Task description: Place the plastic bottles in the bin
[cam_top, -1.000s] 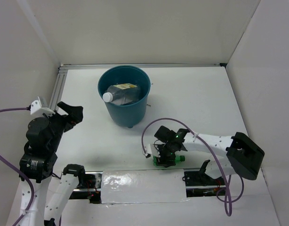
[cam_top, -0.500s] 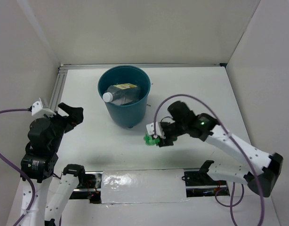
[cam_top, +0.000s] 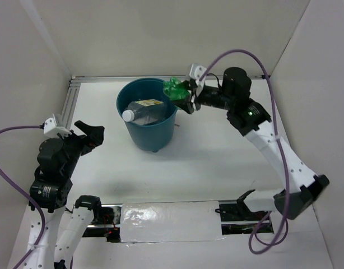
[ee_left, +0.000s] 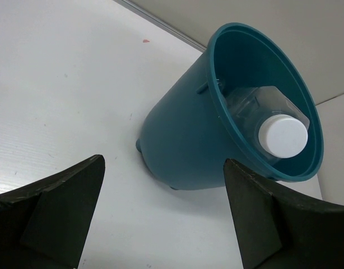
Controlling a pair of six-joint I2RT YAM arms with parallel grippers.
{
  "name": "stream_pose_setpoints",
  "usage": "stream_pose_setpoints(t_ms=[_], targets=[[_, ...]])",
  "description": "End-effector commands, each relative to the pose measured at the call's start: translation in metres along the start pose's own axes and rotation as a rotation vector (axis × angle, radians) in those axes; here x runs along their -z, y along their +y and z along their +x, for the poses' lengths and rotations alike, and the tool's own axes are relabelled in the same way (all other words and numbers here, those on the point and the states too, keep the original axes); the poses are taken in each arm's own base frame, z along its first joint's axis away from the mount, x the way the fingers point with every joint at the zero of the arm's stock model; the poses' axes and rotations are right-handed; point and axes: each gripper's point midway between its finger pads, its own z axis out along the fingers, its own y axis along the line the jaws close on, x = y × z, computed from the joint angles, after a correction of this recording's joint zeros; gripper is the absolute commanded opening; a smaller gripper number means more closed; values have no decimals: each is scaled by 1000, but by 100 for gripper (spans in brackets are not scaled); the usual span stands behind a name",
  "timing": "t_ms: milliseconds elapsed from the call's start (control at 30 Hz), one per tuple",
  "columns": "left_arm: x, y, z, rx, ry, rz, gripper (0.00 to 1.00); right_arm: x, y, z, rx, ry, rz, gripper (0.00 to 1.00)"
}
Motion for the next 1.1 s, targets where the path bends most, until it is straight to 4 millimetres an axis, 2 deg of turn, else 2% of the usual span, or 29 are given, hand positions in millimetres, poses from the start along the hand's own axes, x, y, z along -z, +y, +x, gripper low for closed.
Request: stream_pose_setpoints(t_ms=[0,100,133,267,300,333,400,433,467,500,567,600,633,667,700,733,767,833,867,967,1033,1067], targets=[[-3,-14,-7,-29,-25,74,100,-20,-42,-49,-77,-190,81,17],[-1,-15,-3,-40,-17,92,100,-41,-52,-36,-105,-186,66,21],[0,-16,1,-50,-4,109,100,-52,-54,-23,-132,-165,57,21],[3,-19,6,-62,10,138,100,-68,-59,-6,-164,-139,48,21],[2,-20,13,-63,34,152,100,-73,-58,3,-176,-127,34,21],[5,-22,9,-75,15,164,100,-75,-61,-2,-168,-136,37,22],[8,-25,10,-85,19,190,100,-83,-67,6,-176,-124,43,22],[8,-25,10,-97,18,190,100,-85,-70,1,-169,-133,46,22],[7,-25,15,-98,35,199,100,-89,-67,2,-175,-128,34,23],[8,-28,15,-98,34,216,100,-96,-69,14,-209,-101,34,23],[8,-30,16,-99,40,225,100,-101,-72,15,-214,-95,32,28],[8,-30,16,-99,40,225,100,-106,-71,27,-237,-66,23,38],[11,-30,14,-108,30,231,100,-108,-71,29,-253,-59,20,47],[11,-31,15,-108,35,239,100,-107,-72,25,-251,-63,21,58],[13,-32,14,-109,27,244,100,-109,-69,34,-275,-33,12,79],[14,-33,15,-120,31,253,100,-110,-71,36,-284,-20,17,89],[14,-33,15,-130,30,253,100,-108,-73,28,-276,-29,20,100],[16,-35,20,-132,44,280,100,-106,-73,26,-285,-18,17,100],[16,-35,20,-141,43,280,100,-101,-82,18,-274,-26,41,100],[18,-38,22,-143,47,305,100,-88,-100,20,-302,-8,100,100],[19,-43,20,-156,38,336,100,-62,-126,28,-332,23,199,100],[19,-43,20,-165,37,336,100,-49,-137,23,-333,22,246,100]])
